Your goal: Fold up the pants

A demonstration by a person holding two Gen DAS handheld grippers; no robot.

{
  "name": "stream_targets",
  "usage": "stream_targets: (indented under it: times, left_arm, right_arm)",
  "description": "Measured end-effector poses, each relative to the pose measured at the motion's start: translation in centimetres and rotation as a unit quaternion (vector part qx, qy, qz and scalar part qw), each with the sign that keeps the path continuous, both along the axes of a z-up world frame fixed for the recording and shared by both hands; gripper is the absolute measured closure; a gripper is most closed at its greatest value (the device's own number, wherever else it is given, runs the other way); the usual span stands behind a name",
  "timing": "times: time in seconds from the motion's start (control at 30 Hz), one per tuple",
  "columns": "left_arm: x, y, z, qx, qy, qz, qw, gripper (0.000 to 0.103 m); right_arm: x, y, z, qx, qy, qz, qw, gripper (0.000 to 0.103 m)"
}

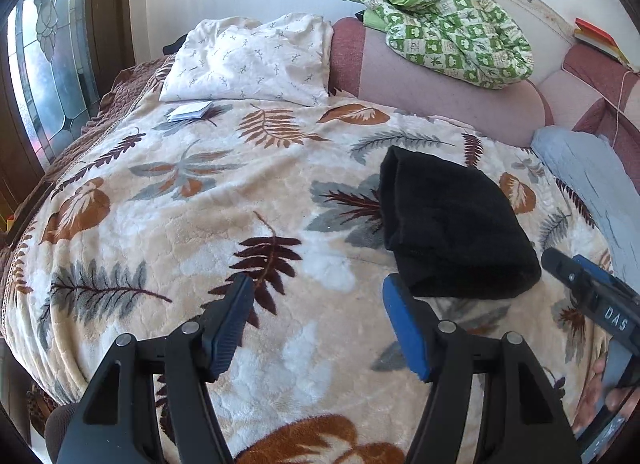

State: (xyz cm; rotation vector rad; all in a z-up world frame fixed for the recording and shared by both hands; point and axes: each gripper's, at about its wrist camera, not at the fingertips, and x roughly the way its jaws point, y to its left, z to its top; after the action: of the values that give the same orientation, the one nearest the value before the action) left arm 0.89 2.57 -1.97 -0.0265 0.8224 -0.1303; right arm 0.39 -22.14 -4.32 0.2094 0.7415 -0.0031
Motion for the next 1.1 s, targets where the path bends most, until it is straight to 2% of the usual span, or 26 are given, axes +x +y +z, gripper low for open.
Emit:
stream_targets:
  times: [0.13,0.27,0.43,1.1]
  left_arm:
    - [-1.3,-2.0,0.7,0.015,0.000,-0.016,0.9998,0.036]
    - [-2.1,-3.5,0.9,0.026,0.008,-0.029,0.9992,0.036]
    - [-2.5,-4.7,0.7,0.042,0.010,-0.036,0.9984,0.036]
    - [-2.7,-5.4,-0.1,0.057,0.022,-0.035,0.9975,0.036]
  right_arm:
    - [-3.0,-0.9,-0.9,-0.012,-0.003,-0.018,1.000,0.017]
    - [-4.3,-1.6,-1.6,-0.001,-0.002,-0.030,1.000,0.017]
    - [-4.6,-2.1,-2.3,0.013,0.006,-0.032,0.999,0.017]
    - [-4.9,-1.3,-3.6,0.013,0.021,-0.021,0.999,0.017]
